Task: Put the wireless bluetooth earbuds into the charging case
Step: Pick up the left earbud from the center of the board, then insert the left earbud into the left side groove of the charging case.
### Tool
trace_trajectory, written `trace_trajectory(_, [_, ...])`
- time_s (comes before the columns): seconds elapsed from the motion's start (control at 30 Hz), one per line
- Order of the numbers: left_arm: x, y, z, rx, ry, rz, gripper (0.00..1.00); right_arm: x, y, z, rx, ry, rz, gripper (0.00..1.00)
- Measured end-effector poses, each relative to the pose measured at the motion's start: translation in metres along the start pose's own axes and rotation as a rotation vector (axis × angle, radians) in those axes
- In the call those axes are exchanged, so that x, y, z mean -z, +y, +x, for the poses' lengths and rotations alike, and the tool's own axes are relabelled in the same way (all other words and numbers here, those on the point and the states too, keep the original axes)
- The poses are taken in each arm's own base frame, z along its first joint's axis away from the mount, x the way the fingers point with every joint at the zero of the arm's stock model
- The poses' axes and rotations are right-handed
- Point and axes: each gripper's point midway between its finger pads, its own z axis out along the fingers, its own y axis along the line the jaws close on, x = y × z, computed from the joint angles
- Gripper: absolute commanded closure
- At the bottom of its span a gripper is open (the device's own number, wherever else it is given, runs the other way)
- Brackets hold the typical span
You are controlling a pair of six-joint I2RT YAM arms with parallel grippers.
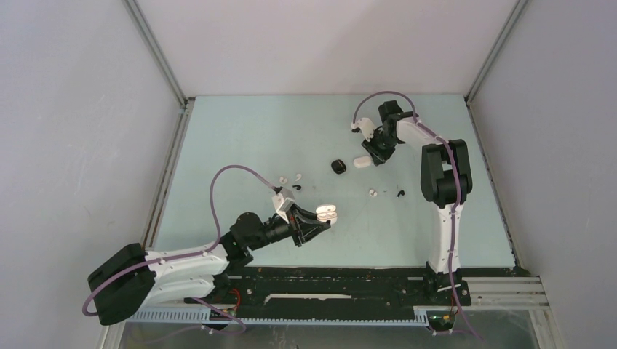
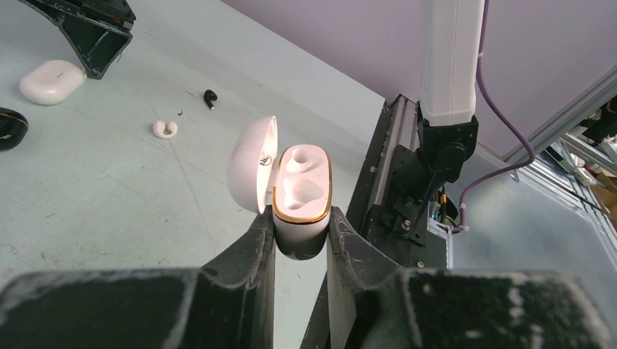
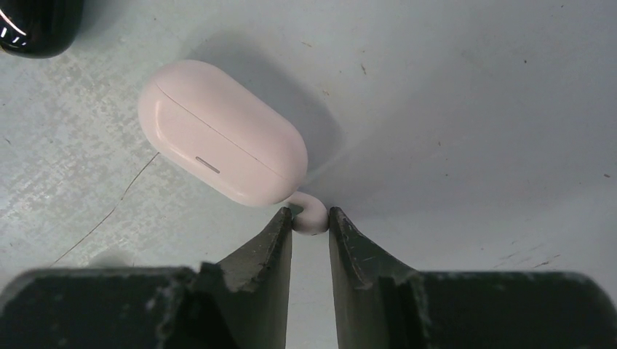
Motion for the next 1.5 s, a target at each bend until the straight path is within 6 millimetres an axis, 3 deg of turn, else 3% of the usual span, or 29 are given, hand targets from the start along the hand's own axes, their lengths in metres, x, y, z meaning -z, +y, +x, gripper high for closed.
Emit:
trace_trajectory(0.3, [0.000,0.000,0.000,0.001,0.000,0.000,1.00,0.000,0.003,0.000,0.007,-0.011,0.004,0.91])
trace_trajectory(0.47, [-0.001,0.003,0.003,0.013,0.007,-0.011,1.00,0.014,0.029,0.024,0.009,0.013,0.000,1.00])
trace_trajectory(0.53, [-0.003,0.007,0.009,0.024,0.022,-0.025,1.00,0.029,0.044,0.035,0.017,0.023,0.000,1.00])
trace_trajectory(0.63, [-0.005,0.014,0.021,0.038,0.051,-0.050,1.00,0.064,0.057,0.030,0.048,-0.018,0.032,1.00])
trace_trajectory(0.83, [-0.011,0.023,0.034,0.068,0.078,-0.077,1.00,0.170,0.074,-0.024,0.209,-0.244,0.216,1.00])
trace_trajectory(1.0, [-0.016,0.025,0.030,0.072,0.060,-0.082,1.00,0.227,0.102,-0.053,0.396,-0.364,0.322,1.00])
trace_trajectory(1.17, [-0.024,0.029,0.018,0.047,0.046,-0.117,1.00,0.261,0.122,-0.073,0.579,-0.417,0.430,1.00])
trace_trajectory(1.33, [-0.028,0.037,0.006,-0.021,0.040,-0.178,1.00,0.280,0.143,-0.096,0.760,-0.418,0.549,1.00])
trace_trajectory(1.5, [-0.026,0.044,-0.002,-0.106,0.029,-0.227,1.00,0.303,0.210,-0.115,0.984,-0.513,0.621,1.00])
